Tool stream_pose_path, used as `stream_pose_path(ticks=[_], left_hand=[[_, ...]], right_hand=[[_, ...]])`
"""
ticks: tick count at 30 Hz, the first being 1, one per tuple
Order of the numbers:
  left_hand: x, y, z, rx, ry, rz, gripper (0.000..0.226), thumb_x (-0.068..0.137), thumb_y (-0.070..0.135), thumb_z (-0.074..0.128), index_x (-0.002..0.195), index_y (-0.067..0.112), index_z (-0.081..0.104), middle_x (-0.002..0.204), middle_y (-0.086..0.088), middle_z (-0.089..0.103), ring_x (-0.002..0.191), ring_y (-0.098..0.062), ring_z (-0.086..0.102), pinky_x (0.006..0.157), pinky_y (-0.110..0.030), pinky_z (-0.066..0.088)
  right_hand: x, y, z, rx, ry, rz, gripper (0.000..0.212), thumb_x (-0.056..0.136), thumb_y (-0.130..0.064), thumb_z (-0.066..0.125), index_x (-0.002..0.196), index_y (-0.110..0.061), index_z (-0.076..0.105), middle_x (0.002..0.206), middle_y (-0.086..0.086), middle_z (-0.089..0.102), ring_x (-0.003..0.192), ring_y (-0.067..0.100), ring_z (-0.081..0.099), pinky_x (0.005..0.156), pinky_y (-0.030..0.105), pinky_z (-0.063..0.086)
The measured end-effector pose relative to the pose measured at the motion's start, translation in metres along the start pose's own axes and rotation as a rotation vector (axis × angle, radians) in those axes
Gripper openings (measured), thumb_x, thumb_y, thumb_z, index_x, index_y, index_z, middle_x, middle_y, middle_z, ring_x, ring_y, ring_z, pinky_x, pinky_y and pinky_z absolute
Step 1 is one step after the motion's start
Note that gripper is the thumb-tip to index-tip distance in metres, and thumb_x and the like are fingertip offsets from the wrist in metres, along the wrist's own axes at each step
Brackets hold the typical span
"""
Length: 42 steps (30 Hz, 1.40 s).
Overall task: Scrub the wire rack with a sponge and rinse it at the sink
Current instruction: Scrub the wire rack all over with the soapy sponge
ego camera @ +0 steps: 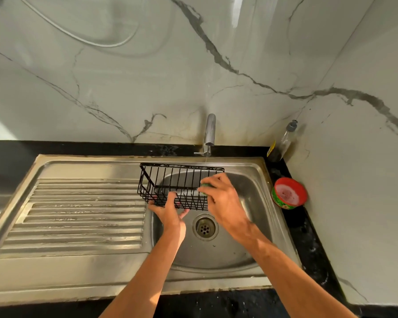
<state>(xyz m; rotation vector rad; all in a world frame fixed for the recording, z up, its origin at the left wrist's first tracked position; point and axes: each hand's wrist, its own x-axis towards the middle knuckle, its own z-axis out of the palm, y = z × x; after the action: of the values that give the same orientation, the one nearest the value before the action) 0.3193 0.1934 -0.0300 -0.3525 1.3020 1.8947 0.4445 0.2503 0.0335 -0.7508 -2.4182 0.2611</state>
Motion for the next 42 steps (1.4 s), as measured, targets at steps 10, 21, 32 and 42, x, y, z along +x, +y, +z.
stream_pose_path(ticks=[10,21,32,42], left_hand=[[0.006,0.003,-0.009,-0.081,-0.047,-0.159,0.076,0.091,0.015,0.067,0.15,0.035,0.024,0.157,-0.017,0.027,0.137,-0.05,0.036,0.092,-0.069,0.05],[-0.008,-0.01,-0.015,-0.245,-0.161,-0.558,0.083,0.074,0.033,0.079,0.146,0.026,0.039,0.151,-0.028,0.03,0.138,-0.06,0.03,0.089,-0.083,0.04],[0.004,-0.028,-0.031,-0.309,-0.233,-0.819,0.072,0.091,0.056,0.064,0.136,0.007,0.035,0.149,-0.04,0.035,0.132,-0.069,0.035,0.08,-0.079,0.048],[0.024,0.004,-0.043,1.07,-0.573,0.467,0.128,0.06,0.022,0.098,0.158,0.038,0.018,0.153,0.016,0.032,0.138,-0.001,0.033,0.114,-0.026,0.03]], right_hand=[[0.004,-0.018,-0.01,0.214,0.207,0.116,0.041,0.077,0.016,0.067,0.105,-0.013,0.076,0.111,0.002,0.072,0.107,0.019,0.062,0.091,0.031,0.052],[-0.029,0.06,-0.008,1.072,0.256,1.034,0.028,0.102,-0.006,0.045,0.111,-0.026,0.062,0.128,-0.006,0.066,0.125,0.023,0.056,0.095,0.054,0.049],[-0.001,0.04,-0.024,0.923,0.017,0.791,0.02,0.096,0.005,0.054,0.106,-0.009,0.064,0.103,0.008,0.065,0.086,0.015,0.056,0.068,0.028,0.049],[0.011,0.06,-0.039,0.694,-0.153,0.638,0.032,0.091,0.006,0.061,0.103,-0.023,0.067,0.106,-0.008,0.067,0.103,0.008,0.062,0.095,0.033,0.052]])
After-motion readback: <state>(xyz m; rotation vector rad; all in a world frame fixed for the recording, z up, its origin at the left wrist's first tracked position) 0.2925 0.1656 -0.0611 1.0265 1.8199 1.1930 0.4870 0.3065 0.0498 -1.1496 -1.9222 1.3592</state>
